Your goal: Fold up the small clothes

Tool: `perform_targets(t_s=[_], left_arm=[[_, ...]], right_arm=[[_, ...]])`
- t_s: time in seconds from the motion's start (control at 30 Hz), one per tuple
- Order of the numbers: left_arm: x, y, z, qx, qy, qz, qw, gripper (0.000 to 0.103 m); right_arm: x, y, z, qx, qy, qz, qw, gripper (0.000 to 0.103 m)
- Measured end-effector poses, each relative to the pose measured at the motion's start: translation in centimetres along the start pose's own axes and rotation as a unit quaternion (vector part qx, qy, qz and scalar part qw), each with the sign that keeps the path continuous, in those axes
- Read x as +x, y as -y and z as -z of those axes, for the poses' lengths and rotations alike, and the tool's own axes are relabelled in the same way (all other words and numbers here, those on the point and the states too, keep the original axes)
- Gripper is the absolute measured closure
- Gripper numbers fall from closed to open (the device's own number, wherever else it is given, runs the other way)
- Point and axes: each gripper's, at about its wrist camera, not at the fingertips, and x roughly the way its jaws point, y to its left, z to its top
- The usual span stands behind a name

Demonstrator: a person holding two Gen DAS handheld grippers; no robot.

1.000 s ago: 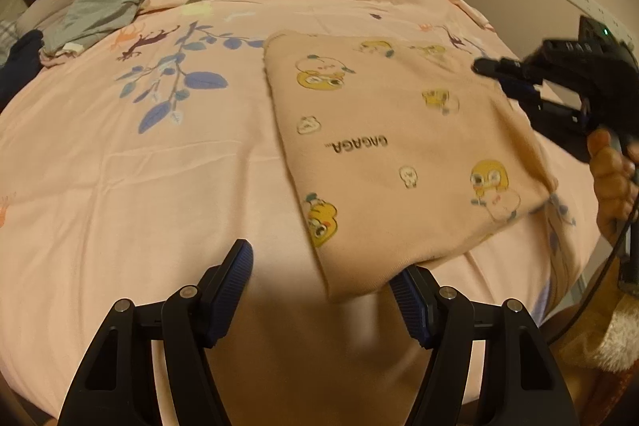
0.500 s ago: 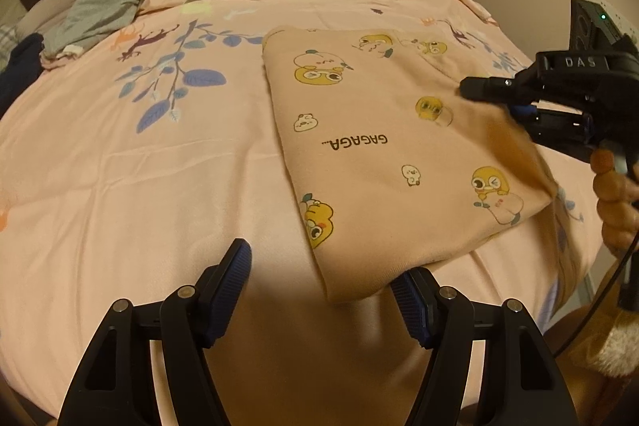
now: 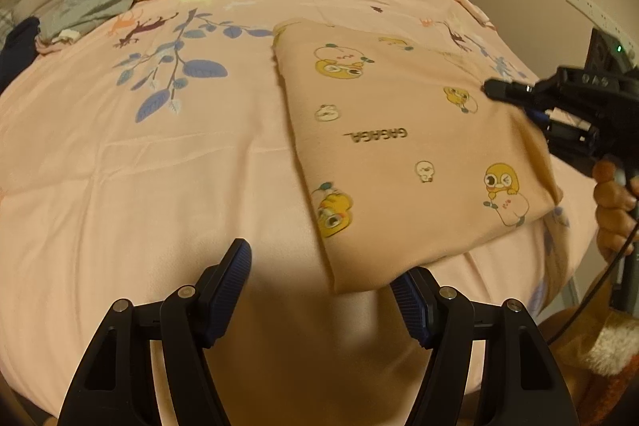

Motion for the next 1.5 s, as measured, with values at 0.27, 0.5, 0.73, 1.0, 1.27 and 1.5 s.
perform_targets(t_s=[0.27, 0.5, 0.73, 1.0, 1.27, 1.5], left_arm=[[0.0, 0.1, 0.1, 0.004, -0.002, 0.0, 1.0, 0.034], [0.1, 0.1, 0.1, 0.014, -0.004, -0.006, 0.9999, 0.034], [-0.9, -0.6, -0.3, 0.001, 0.006, 0.023, 0.9997, 0.05], [-6.4, -1.5, -0.9, 0.002, 0.096, 0.117, 0.9885, 0.062], [-3.4, -1.6, -2.1, -0.048, 0.091, 0.202, 0.9741, 0.063], [0.3, 0.9, -1.7, -0.023, 0.032, 0.164, 0.9857, 0.062]], right_arm=[[0.7, 1.1, 0.0, 0.019, -0.012, 0.054, 0.998, 0.088], [0.9, 1.4, 0.0, 0.019, -0.013, 0.088, 0.996, 0.078], [0.4, 2.0, -0.1, 0.037, -0.007, 0.1, 0.994, 0.072], [-4.2, -0.3, 0.2, -0.007, 0.101, 0.053, 0.993, 0.072], [-2.5, -3.1, 1.7, -0.072, 0.05, -0.024, 0.996, 0.076], [-0.4, -3.5, 3.5, -0.108, -0.013, 0.018, 0.994, 0.076]])
